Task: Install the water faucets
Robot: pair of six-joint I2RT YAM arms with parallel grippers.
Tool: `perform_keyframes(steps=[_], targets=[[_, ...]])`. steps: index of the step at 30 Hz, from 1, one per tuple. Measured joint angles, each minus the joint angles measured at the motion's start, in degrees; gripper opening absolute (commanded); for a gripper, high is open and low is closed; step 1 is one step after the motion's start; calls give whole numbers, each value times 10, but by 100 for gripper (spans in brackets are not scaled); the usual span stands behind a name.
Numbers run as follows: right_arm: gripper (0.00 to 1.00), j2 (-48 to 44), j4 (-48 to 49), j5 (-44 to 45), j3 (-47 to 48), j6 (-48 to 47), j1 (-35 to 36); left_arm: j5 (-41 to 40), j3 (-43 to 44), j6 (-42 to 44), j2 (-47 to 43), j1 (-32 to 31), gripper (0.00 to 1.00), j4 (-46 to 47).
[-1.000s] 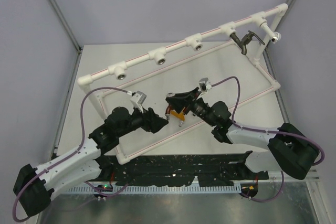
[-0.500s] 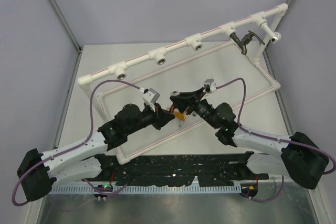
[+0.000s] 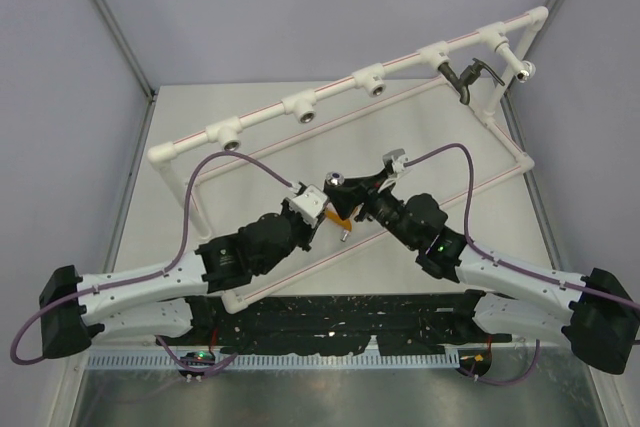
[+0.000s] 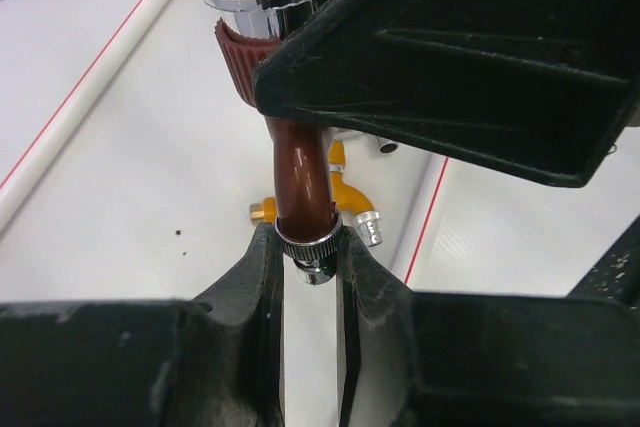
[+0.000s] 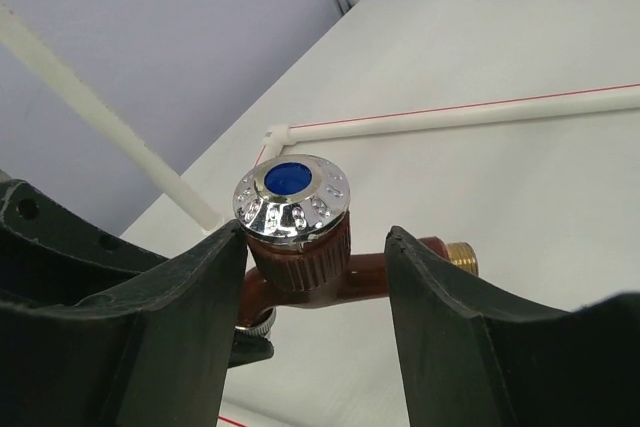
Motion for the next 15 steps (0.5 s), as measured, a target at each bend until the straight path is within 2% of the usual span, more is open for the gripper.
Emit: perform_keyframes(steps=[9, 12, 13, 15], targets=[[62, 13, -22, 8, 11, 0, 3, -81, 23, 60, 28, -42, 0, -18], [47, 21, -14, 8, 12, 1, 3, -90, 29, 70, 36, -49, 0, -22], [38, 22, -11, 8, 12, 1, 3, -92, 30, 70, 38, -49, 0, -23], [27, 21, -7, 13, 12, 1, 5, -97, 31, 72, 41, -50, 0, -27]])
